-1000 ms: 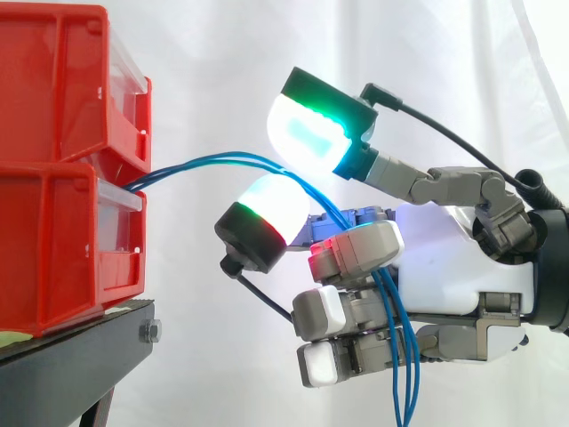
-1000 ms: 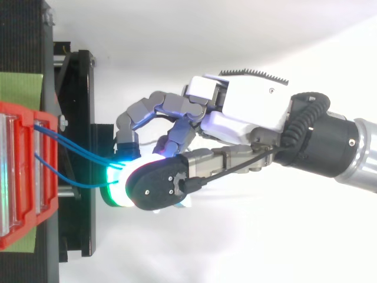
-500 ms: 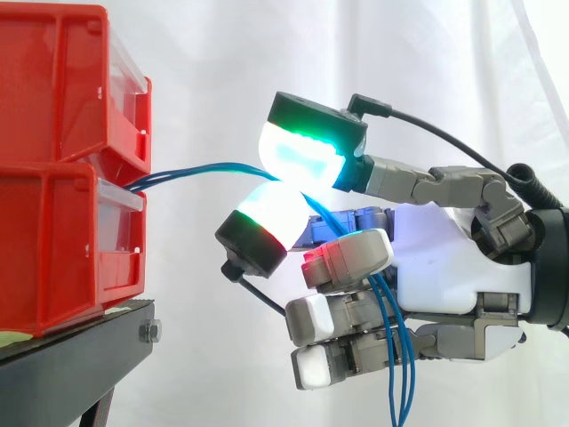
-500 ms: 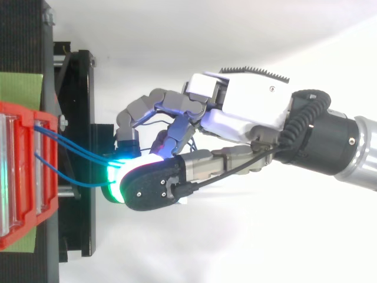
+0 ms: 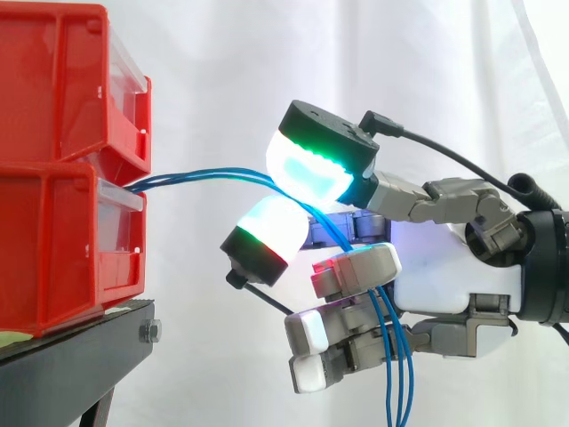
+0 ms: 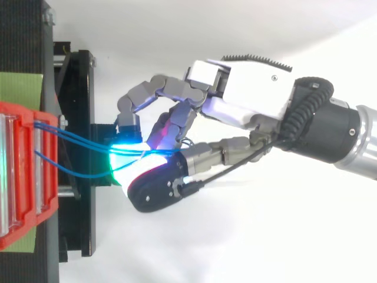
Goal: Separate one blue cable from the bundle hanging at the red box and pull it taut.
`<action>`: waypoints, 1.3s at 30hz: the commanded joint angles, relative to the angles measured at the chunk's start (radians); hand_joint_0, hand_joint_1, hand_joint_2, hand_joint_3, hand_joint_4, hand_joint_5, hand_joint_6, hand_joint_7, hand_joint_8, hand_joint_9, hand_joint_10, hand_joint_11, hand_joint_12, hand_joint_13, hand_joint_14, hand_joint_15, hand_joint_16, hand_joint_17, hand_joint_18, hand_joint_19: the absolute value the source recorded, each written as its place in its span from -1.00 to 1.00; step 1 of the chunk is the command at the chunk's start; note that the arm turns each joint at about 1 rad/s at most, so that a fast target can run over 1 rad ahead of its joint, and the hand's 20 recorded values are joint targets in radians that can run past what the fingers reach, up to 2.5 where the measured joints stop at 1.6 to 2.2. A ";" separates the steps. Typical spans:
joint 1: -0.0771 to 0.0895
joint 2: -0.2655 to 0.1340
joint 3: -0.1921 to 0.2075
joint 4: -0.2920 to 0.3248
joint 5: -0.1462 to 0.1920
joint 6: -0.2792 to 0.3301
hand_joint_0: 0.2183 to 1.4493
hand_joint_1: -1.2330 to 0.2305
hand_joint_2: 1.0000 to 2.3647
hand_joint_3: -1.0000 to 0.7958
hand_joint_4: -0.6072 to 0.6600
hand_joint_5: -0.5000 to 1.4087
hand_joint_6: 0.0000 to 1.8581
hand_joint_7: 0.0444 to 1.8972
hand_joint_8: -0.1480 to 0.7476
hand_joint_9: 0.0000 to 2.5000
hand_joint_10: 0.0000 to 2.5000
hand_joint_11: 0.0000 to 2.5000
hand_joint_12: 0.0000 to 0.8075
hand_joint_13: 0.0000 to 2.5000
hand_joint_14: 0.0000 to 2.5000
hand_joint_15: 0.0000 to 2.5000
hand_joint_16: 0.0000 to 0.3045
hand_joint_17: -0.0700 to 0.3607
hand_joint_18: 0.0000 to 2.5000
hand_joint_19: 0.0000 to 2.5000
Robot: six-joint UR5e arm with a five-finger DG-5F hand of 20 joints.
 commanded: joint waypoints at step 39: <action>-0.021 0.000 -0.002 -0.004 0.019 -0.037 -0.30 -0.61 -1.00 -0.44 -0.07 -0.59 0.01 0.20 0.03 0.15 -0.99 0.14 -0.18 -0.10 -0.98 -0.37 -0.74 -0.25 -0.37 -0.47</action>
